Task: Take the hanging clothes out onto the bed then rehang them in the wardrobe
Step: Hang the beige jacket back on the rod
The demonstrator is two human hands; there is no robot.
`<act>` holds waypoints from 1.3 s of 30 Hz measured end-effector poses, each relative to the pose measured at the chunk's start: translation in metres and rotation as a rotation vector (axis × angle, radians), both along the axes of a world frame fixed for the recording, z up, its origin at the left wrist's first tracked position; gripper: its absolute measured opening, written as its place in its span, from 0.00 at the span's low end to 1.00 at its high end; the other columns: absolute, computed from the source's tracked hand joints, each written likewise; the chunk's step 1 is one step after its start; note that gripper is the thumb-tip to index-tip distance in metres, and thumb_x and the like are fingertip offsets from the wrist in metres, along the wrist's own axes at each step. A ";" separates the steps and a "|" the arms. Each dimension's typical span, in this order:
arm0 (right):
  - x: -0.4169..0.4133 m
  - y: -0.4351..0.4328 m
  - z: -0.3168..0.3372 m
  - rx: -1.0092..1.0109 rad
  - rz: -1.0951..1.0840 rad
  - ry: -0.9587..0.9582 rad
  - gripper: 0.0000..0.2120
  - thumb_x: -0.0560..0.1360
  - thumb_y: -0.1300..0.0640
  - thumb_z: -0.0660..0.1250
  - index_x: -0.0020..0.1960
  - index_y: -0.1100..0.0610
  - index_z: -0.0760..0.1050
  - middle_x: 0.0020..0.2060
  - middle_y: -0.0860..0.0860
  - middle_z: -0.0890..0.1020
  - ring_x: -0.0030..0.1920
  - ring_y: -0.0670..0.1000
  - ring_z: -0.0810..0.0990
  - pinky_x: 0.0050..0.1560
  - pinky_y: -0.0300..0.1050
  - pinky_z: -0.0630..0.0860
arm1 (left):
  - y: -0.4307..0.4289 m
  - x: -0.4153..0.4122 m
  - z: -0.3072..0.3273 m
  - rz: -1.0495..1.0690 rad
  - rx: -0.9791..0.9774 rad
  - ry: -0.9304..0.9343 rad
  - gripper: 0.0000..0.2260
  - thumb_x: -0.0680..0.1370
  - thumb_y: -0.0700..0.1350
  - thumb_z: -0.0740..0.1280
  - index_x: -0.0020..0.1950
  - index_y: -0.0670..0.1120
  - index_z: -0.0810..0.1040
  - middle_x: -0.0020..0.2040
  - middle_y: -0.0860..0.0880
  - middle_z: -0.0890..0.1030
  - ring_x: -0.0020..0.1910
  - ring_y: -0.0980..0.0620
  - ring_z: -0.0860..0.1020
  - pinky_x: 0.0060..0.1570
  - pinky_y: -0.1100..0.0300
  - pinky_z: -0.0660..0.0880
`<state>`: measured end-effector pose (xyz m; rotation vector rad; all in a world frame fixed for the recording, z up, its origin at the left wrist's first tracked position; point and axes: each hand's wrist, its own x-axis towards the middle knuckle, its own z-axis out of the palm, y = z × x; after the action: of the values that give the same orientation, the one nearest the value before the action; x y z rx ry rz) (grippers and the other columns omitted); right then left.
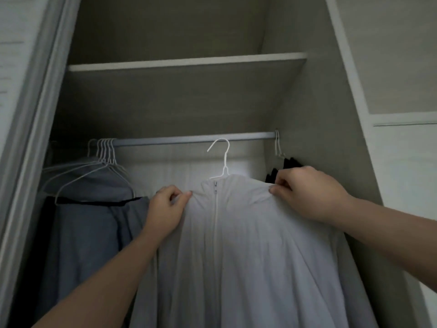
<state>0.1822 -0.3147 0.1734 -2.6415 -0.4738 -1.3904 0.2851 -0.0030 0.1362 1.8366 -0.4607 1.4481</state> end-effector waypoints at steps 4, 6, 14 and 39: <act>0.013 0.003 0.021 0.022 -0.079 -0.019 0.09 0.78 0.43 0.62 0.44 0.47 0.75 0.49 0.52 0.81 0.51 0.58 0.79 0.47 0.50 0.77 | -0.013 0.049 0.037 -0.032 -0.004 -0.033 0.14 0.77 0.47 0.71 0.35 0.43 0.75 0.34 0.47 0.76 0.37 0.49 0.74 0.37 0.59 0.65; 0.023 0.005 0.030 0.036 -0.133 -0.039 0.11 0.78 0.43 0.62 0.45 0.48 0.77 0.49 0.53 0.82 0.51 0.59 0.80 0.47 0.50 0.77 | -0.017 0.074 0.054 -0.063 -0.017 -0.043 0.13 0.77 0.47 0.71 0.36 0.42 0.76 0.35 0.46 0.77 0.38 0.49 0.74 0.39 0.58 0.63; 0.064 0.039 0.077 0.125 -0.098 -0.019 0.13 0.78 0.49 0.65 0.36 0.51 0.76 0.38 0.50 0.79 0.44 0.51 0.78 0.41 0.41 0.68 | -0.012 0.164 0.110 -0.132 -0.106 -0.038 0.15 0.78 0.49 0.70 0.40 0.39 0.79 0.39 0.43 0.81 0.43 0.43 0.78 0.40 0.57 0.67; 0.145 0.177 0.100 0.198 -0.267 -0.162 0.09 0.75 0.55 0.58 0.48 0.57 0.75 0.51 0.58 0.78 0.50 0.61 0.76 0.48 0.48 0.73 | -0.011 0.235 0.124 -0.609 -0.169 0.114 0.13 0.82 0.55 0.61 0.60 0.52 0.79 0.58 0.51 0.80 0.58 0.51 0.76 0.55 0.59 0.68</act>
<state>0.3270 -0.1381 0.2730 -2.5127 0.0074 -1.6392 0.5199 -0.0137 0.2599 1.4584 -0.7376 0.9310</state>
